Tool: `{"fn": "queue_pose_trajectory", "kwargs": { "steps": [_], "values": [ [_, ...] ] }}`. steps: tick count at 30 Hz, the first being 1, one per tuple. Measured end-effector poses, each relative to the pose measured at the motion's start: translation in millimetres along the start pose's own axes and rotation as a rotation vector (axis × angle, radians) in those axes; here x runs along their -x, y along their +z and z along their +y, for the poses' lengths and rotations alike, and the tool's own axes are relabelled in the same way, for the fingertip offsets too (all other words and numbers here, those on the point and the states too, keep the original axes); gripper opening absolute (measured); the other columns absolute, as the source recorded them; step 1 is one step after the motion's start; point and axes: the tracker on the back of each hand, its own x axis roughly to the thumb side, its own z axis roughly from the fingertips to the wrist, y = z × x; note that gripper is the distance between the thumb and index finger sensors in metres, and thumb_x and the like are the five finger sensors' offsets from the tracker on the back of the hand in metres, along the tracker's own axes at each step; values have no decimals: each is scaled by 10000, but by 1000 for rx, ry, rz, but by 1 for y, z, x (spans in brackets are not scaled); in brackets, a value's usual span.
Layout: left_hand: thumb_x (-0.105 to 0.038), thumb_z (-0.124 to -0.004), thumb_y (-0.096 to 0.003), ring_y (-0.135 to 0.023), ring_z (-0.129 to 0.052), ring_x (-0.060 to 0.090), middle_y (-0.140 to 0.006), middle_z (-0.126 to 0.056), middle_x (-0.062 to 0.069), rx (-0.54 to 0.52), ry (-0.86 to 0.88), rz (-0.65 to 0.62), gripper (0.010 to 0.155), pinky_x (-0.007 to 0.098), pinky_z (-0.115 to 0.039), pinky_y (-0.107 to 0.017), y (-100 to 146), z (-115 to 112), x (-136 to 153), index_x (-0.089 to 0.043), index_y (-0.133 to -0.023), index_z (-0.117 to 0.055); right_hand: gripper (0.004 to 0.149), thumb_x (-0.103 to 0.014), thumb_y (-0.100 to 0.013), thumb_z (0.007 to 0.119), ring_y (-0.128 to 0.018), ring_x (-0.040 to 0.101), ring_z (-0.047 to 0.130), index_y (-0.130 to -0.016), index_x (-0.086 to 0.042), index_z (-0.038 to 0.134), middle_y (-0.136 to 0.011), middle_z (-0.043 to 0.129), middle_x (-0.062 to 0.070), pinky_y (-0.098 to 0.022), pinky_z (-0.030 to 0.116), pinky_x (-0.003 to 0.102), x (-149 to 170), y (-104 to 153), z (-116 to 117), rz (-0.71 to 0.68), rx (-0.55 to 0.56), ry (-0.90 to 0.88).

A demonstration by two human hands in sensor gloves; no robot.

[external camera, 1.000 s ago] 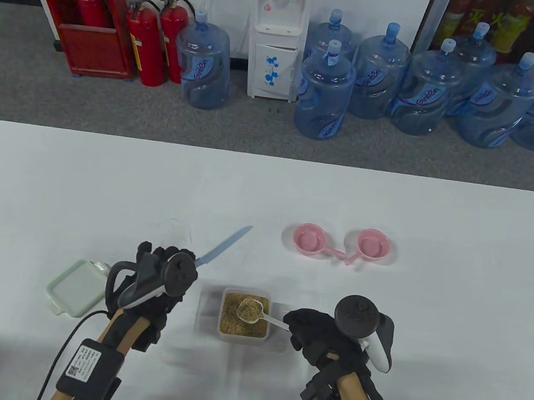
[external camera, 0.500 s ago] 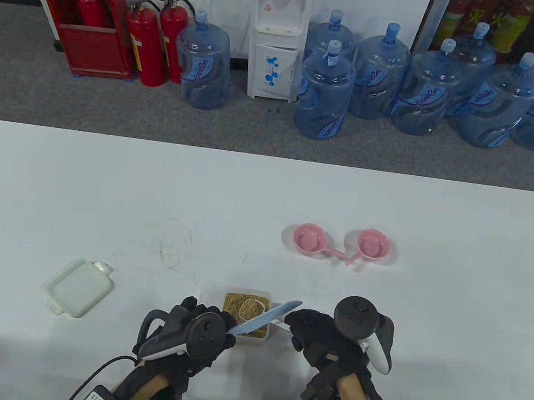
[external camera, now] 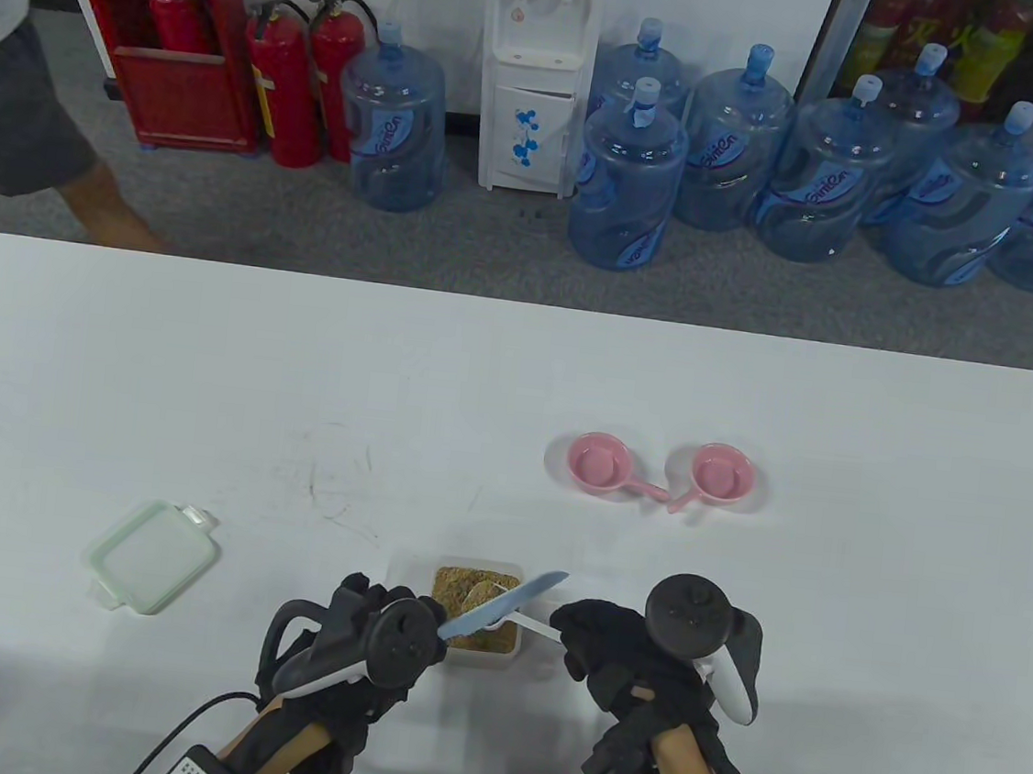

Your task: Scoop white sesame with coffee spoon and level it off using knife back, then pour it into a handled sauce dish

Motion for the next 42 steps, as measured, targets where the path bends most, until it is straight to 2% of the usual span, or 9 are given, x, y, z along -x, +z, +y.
{"fn": "queue_pose_trajectory", "kwargs": {
  "steps": [18,32,37,42],
  "values": [
    [-426,-732,-596,-765,-907,263,-850,-842,10,29,29,70,426,644,-479,-810,-4,0,19,-256,-987,-730,406,-253,-572,728,-224,88,924,-913,-77,863,-557,1002,138,-198,845,326,1,1,-4,-13,-9,-8],
    [-424,-735,-595,-778,-902,263,-856,-837,7,2,29,106,424,645,-474,-811,-4,3,27,-259,-986,-731,407,-254,-574,728,-230,92,925,-918,-80,859,-562,1001,139,-203,844,330,2,1,-6,-29,-38,-15],
    [-426,-735,-594,-786,-902,259,-860,-838,1,-36,32,143,423,646,-473,-812,-3,8,37,-266,-985,-732,407,-256,-575,728,-233,94,925,-919,-83,860,-563,1001,139,-205,845,331,2,2,-6,-35,-39,-17],
    [-423,-772,-573,-863,-894,247,-891,-852,-40,-118,70,266,404,623,-498,-815,-2,14,65,-317,-963,-759,408,-256,-576,728,-235,95,926,-921,-81,857,-566,999,141,-208,845,332,2,2,-7,-34,-34,-13]
  ]
}}
